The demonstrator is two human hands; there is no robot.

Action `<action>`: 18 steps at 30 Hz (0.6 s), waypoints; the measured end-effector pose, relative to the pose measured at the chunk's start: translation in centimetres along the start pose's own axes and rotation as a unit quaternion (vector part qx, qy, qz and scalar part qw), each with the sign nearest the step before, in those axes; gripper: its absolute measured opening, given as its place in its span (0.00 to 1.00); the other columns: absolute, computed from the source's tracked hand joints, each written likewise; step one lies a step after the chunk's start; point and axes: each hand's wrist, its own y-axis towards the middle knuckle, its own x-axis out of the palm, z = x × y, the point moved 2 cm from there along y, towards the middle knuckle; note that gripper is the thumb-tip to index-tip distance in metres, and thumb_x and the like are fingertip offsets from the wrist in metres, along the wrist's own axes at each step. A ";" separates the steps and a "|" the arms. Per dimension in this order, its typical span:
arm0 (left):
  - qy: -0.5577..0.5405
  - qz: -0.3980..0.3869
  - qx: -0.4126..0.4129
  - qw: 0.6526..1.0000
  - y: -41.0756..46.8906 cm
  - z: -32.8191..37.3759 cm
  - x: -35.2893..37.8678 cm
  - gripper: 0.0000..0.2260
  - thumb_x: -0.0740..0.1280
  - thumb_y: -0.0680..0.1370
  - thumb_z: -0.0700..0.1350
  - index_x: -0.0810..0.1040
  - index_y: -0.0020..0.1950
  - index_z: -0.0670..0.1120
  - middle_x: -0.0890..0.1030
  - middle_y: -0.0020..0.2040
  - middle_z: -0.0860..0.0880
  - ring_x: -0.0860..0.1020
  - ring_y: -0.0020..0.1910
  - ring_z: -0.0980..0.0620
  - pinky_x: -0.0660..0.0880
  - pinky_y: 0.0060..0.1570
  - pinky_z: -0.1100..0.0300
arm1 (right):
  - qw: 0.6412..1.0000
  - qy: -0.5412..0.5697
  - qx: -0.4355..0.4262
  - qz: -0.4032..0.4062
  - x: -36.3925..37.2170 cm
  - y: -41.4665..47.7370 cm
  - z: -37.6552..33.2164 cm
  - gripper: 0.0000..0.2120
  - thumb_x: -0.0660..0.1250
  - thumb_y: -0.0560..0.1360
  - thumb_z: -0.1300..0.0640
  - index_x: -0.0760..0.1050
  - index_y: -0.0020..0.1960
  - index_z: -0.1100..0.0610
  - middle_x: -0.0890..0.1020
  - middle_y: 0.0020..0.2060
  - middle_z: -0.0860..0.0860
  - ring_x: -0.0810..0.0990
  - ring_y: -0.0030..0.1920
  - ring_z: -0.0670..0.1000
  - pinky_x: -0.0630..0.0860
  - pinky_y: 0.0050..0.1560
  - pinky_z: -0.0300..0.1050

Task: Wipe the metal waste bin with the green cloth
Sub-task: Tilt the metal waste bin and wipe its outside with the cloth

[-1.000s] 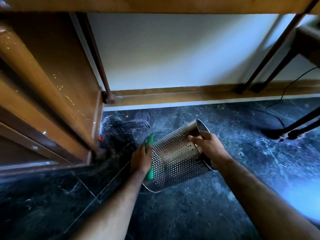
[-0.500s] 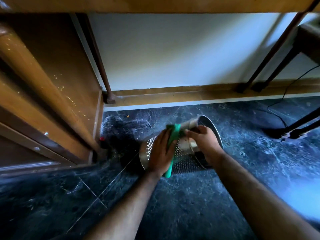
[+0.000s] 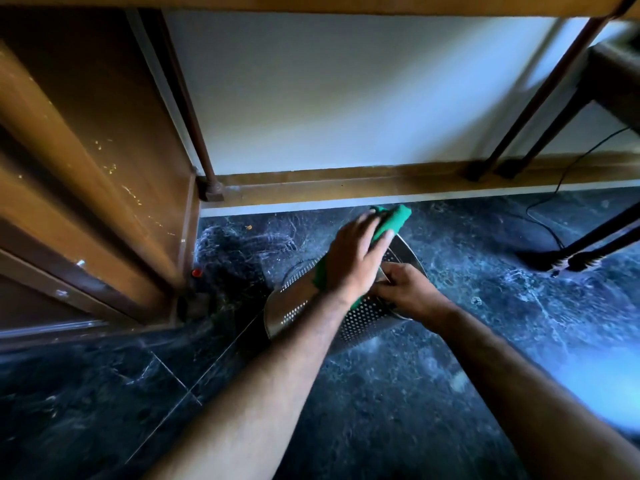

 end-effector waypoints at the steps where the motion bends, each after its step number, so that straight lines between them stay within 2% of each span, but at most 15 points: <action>1: 0.008 0.009 0.018 1.000 -0.9 -0.2 0.2 0.22 0.61 0.81 0.55 0.75 0.71 0.46 0.77 0.71 0.45 0.75 0.69 0.46 0.71 0.69 0.53 | 1.000 0.003 0.005 0.021 -0.2 0.2 -0.1 0.09 0.71 0.71 0.68 0.78 0.38 0.55 0.80 0.31 0.49 0.76 0.34 0.48 0.72 0.37 0.46; 3: -0.022 -0.001 -0.020 1.000 -3.4 -2.1 0.1 0.24 0.58 0.82 0.56 0.70 0.75 0.48 0.73 0.75 0.47 0.72 0.73 0.50 0.67 0.73 0.55 | 0.994 0.056 0.045 0.077 -0.4 0.4 0.0 0.02 0.73 0.70 0.64 0.81 0.41 0.58 0.84 0.30 0.48 0.81 0.30 0.47 0.77 0.32 0.43; 5: -0.013 -0.023 -0.065 0.998 -6.1 -5.6 -0.4 0.22 0.56 0.84 0.56 0.68 0.77 0.52 0.72 0.76 0.50 0.71 0.74 0.52 0.66 0.74 0.55 | 0.973 0.139 0.119 0.140 -0.6 0.4 0.7 0.07 0.77 0.70 0.53 0.84 0.45 0.55 0.88 0.33 0.49 0.86 0.31 0.51 0.81 0.29 0.45; 6: 0.017 -0.021 -0.084 0.996 -7.1 -7.7 -1.0 0.21 0.57 0.84 0.54 0.68 0.77 0.52 0.72 0.75 0.49 0.71 0.73 0.52 0.66 0.74 0.53 | 0.962 0.155 0.148 0.169 -0.9 0.3 1.1 0.09 0.78 0.70 0.51 0.85 0.46 0.54 0.88 0.34 0.49 0.86 0.32 0.52 0.81 0.28 0.44; 8: 0.065 -0.016 -0.151 0.986 -8.2 -12.1 -2.1 0.20 0.58 0.84 0.52 0.71 0.74 0.46 0.75 0.73 0.44 0.74 0.71 0.45 0.68 0.72 0.50 | 0.955 0.145 0.158 0.204 -1.2 0.2 1.8 0.07 0.78 0.70 0.51 0.85 0.45 0.54 0.86 0.32 0.47 0.84 0.31 0.50 0.77 0.26 0.39; 11: 0.074 -0.077 -0.316 0.943 -7.0 -15.9 -3.4 0.22 0.56 0.84 0.54 0.74 0.71 0.43 0.77 0.69 0.37 0.76 0.67 0.37 0.71 0.67 0.49 | 0.978 0.076 0.083 0.176 -0.1 0.2 1.4 0.05 0.77 0.71 0.55 0.84 0.42 0.57 0.85 0.31 0.47 0.80 0.28 0.45 0.74 0.28 0.39; 13: 0.022 -0.117 -0.403 0.907 -5.1 -15.7 -3.8 0.27 0.54 0.83 0.61 0.74 0.72 0.44 0.75 0.71 0.37 0.74 0.69 0.38 0.70 0.70 0.49 | 0.990 0.005 0.041 0.135 0.9 -0.1 0.9 0.08 0.76 0.71 0.54 0.83 0.41 0.59 0.84 0.31 0.49 0.78 0.29 0.44 0.72 0.30 0.40; 16: -0.093 -0.113 -0.424 0.894 -1.8 -12.3 -3.2 0.38 0.57 0.73 0.75 0.74 0.72 0.50 0.73 0.74 0.44 0.72 0.72 0.41 0.66 0.74 0.44 | 0.996 -0.039 0.012 0.077 1.7 -0.3 0.0 0.06 0.75 0.72 0.54 0.84 0.45 0.55 0.87 0.37 0.52 0.83 0.34 0.49 0.78 0.37 0.44; 18: -0.159 -0.085 -0.382 0.907 0.1 -9.4 -2.7 0.37 0.60 0.69 0.75 0.77 0.68 0.53 0.77 0.71 0.46 0.75 0.70 0.42 0.69 0.71 0.44 | 0.992 -0.105 -0.032 0.059 1.8 0.1 -0.6 0.05 0.75 0.73 0.55 0.84 0.46 0.57 0.87 0.37 0.51 0.84 0.37 0.52 0.78 0.39 0.41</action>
